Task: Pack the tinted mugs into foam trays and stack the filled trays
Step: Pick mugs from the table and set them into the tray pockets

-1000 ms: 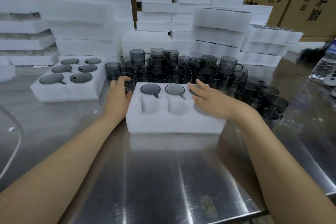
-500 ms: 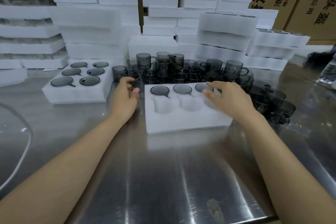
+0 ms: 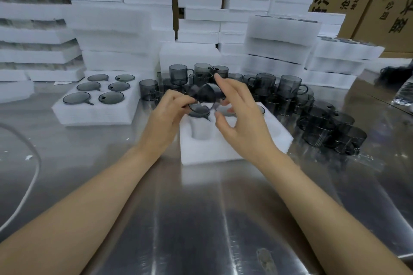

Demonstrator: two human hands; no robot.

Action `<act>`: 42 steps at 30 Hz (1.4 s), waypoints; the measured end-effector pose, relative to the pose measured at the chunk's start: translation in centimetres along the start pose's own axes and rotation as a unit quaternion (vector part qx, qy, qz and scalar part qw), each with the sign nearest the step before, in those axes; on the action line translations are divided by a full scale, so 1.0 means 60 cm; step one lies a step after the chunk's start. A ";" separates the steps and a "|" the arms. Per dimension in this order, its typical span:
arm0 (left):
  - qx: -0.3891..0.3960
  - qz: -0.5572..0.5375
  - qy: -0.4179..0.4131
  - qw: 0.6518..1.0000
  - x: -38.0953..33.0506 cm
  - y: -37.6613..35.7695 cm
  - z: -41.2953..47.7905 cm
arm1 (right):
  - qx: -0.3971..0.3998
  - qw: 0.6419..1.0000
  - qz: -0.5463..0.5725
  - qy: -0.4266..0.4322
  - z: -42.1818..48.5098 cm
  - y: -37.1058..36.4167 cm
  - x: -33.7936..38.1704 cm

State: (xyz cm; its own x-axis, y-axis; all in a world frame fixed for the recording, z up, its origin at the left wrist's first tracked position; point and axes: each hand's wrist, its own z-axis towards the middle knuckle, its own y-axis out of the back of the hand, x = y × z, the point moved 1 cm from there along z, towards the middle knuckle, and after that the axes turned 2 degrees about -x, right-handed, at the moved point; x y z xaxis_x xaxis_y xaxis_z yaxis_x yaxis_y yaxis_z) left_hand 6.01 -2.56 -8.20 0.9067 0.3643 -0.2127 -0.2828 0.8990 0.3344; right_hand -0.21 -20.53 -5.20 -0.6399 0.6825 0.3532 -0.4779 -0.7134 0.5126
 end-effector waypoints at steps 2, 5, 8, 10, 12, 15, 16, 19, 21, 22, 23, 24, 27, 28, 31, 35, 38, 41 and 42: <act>0.023 0.023 -0.035 0.999 0.002 -0.001 -0.001 | 0.017 1.000 -0.016 0.014 -0.003 -0.001 -0.002; 0.028 0.035 -0.052 0.998 0.006 0.001 -0.002 | 0.022 0.999 -0.023 -0.009 -0.008 0.001 -0.006; 0.024 0.032 -0.053 0.998 0.004 -0.002 -0.002 | 0.010 0.998 -0.035 -0.042 -0.008 0.001 -0.010; 0.011 0.015 -0.008 1.000 0.005 -0.005 -0.003 | -0.006 0.997 -0.001 -0.073 -0.007 0.000 -0.011; -0.015 -0.003 0.049 0.999 0.011 -0.007 -0.005 | -0.024 0.993 0.044 -0.104 -0.006 0.001 -0.010; -0.024 -0.004 0.106 0.994 0.022 -0.008 -0.007 | -0.052 0.983 0.096 -0.145 -0.004 0.006 -0.012; -0.025 -0.002 0.120 0.992 0.025 -0.007 -0.007 | -0.059 0.979 0.112 -0.160 -0.003 0.007 -0.012; -0.039 -0.001 0.154 0.987 0.032 -0.008 -0.007 | -0.063 0.962 0.175 -0.198 -0.001 0.010 -0.014; -0.036 -0.003 0.167 0.985 0.034 -0.009 -0.009 | -0.063 0.953 0.213 -0.206 0.001 0.014 -0.013; -0.034 -0.004 0.171 0.985 0.035 -0.009 -0.010 | -0.063 0.948 0.232 -0.209 0.002 0.016 -0.014; -0.032 -0.003 0.173 0.984 0.035 -0.009 -0.010 | -0.063 0.940 0.258 -0.215 0.003 0.018 -0.015; -0.029 -0.001 0.174 0.984 0.035 -0.009 -0.010 | -0.063 0.927 0.292 -0.228 0.004 0.020 -0.015; -0.021 0.006 0.167 0.986 0.035 -0.011 -0.011 | -0.062 0.893 0.348 -0.279 0.008 0.027 -0.017; -0.019 0.008 0.164 0.986 0.035 -0.011 -0.011 | -0.063 0.881 0.359 -0.300 0.009 0.030 -0.017; -0.014 0.007 0.164 0.986 0.035 -0.009 -0.012 | -0.055 0.787 0.517 -0.332 0.012 0.034 -0.017; -0.009 0.007 0.173 0.985 0.035 -0.008 -0.012 | -0.047 0.711 0.586 -0.385 0.014 0.042 -0.012; -0.005 0.009 0.171 0.985 0.033 -0.007 -0.012 | -0.039 0.705 0.596 -0.383 0.015 0.044 -0.013; -0.004 0.010 0.172 0.985 0.031 -0.006 -0.011 | -0.006 0.689 0.619 -0.377 0.015 0.046 -0.013; -0.003 0.011 0.172 0.985 0.031 -0.006 -0.011 | 0.010 0.681 0.631 -0.370 0.015 0.045 -0.013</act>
State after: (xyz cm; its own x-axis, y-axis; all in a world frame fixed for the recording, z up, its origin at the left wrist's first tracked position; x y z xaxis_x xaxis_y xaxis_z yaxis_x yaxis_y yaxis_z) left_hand 7.59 -2.04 -9.31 0.7409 0.4432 -0.5046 -0.3038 0.8913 0.3367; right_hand -0.48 -22.84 -3.37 -0.0513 -0.5749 0.8166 0.1855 -0.8089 -0.5579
